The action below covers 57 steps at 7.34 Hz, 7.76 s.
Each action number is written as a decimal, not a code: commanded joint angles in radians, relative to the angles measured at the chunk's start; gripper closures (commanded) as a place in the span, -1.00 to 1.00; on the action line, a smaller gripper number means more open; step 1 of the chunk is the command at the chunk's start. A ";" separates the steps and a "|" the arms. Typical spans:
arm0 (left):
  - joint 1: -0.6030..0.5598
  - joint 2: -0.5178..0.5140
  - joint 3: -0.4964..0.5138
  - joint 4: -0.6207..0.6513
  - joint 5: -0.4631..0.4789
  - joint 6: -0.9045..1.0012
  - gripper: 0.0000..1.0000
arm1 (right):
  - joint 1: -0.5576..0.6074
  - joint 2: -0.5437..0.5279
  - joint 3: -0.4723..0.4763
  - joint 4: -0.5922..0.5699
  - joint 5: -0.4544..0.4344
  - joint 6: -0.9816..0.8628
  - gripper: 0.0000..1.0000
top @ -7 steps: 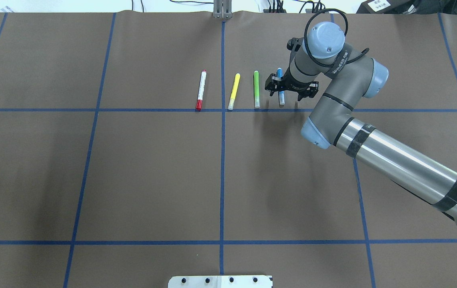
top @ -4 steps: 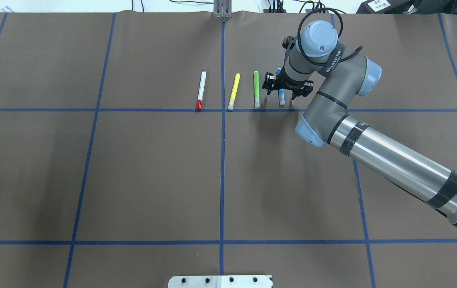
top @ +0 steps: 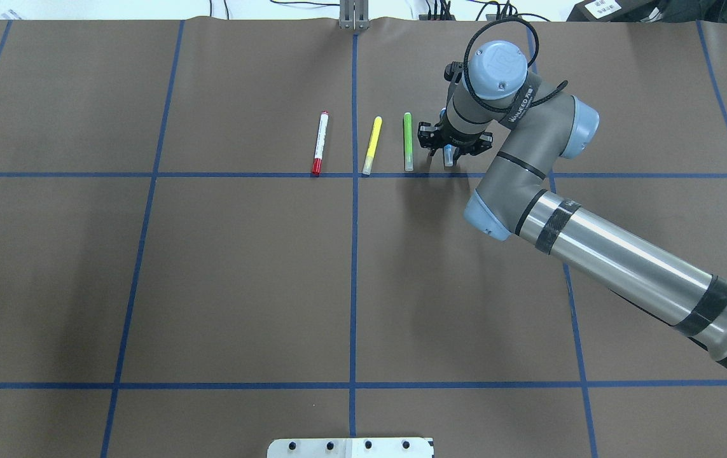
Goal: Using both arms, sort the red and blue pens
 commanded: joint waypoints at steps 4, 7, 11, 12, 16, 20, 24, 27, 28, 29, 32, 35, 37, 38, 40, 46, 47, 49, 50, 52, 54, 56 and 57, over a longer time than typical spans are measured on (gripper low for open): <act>0.006 -0.015 0.000 0.001 -0.003 -0.019 -1.00 | 0.011 -0.008 0.038 -0.006 0.005 0.003 1.00; 0.087 -0.110 0.006 0.001 0.000 -0.201 -1.00 | 0.040 -0.042 0.133 -0.089 0.042 0.003 1.00; 0.193 -0.277 0.009 0.015 0.006 -0.309 -0.95 | 0.118 -0.208 0.293 -0.097 0.192 0.001 1.00; 0.233 -0.322 0.014 0.018 0.012 -0.328 -0.88 | 0.141 -0.256 0.337 -0.095 0.215 0.000 1.00; 0.400 -0.529 0.109 0.021 0.123 -0.495 -0.88 | 0.245 -0.448 0.491 -0.095 0.359 -0.057 1.00; 0.547 -0.786 0.312 0.018 0.179 -0.601 -0.82 | 0.345 -0.626 0.615 -0.095 0.475 -0.060 1.00; 0.615 -0.991 0.515 0.008 0.293 -0.621 -0.64 | 0.410 -0.673 0.632 -0.091 0.562 -0.062 1.00; 0.661 -1.032 0.573 0.001 0.347 -0.621 -0.52 | 0.410 -0.717 0.658 -0.089 0.578 -0.086 1.00; 0.667 -1.041 0.577 0.001 0.347 -0.621 -0.43 | 0.410 -0.722 0.658 -0.088 0.578 -0.086 1.00; 0.678 -1.048 0.589 -0.005 0.357 -0.621 -0.43 | 0.410 -0.728 0.658 -0.086 0.576 -0.088 1.00; 0.695 -1.061 0.627 -0.035 0.391 -0.622 -0.35 | 0.410 -0.746 0.660 -0.085 0.578 -0.111 1.00; 0.703 -1.066 0.640 -0.033 0.403 -0.624 -0.23 | 0.408 -0.746 0.658 -0.085 0.576 -0.117 1.00; 0.704 -1.065 0.640 -0.033 0.403 -0.624 -0.17 | 0.408 -0.746 0.658 -0.085 0.576 -0.117 1.00; 0.709 -1.063 0.640 -0.033 0.403 -0.624 -0.05 | 0.408 -0.746 0.657 -0.085 0.576 -0.118 1.00; 0.710 -1.062 0.640 -0.031 0.403 -0.624 0.58 | 0.408 -0.746 0.657 -0.085 0.576 -0.118 1.00; 0.608 -0.834 0.375 -0.022 0.173 -0.673 1.00 | 0.416 -0.751 0.660 -0.085 0.582 -0.118 1.00; 0.562 -0.727 0.271 -0.019 0.084 -0.678 1.00 | 0.416 -0.772 0.666 -0.085 0.593 -0.118 1.00; 0.496 -0.532 0.114 -0.021 -0.012 -0.678 1.00 | 0.434 -0.838 0.693 -0.042 0.593 -0.120 1.00; 0.471 -0.453 0.066 -0.021 -0.014 -0.675 1.00 | 0.434 -0.916 0.691 0.063 0.595 -0.126 1.00; 0.404 -0.359 0.014 -0.021 -0.102 -0.675 1.00 | 0.450 -0.967 0.689 0.107 0.689 -0.125 1.00; 0.274 -0.283 0.014 -0.022 -0.316 -0.673 1.00 | 0.469 -0.976 0.681 0.107 0.734 -0.125 1.00; 0.165 -0.165 0.014 -0.028 -0.516 -0.672 1.00 | 0.471 -0.975 0.680 0.107 0.736 -0.123 1.00; 0.138 -0.103 -0.004 -0.031 -0.535 -0.665 1.00 | 0.477 -0.975 0.680 0.107 0.743 -0.123 1.00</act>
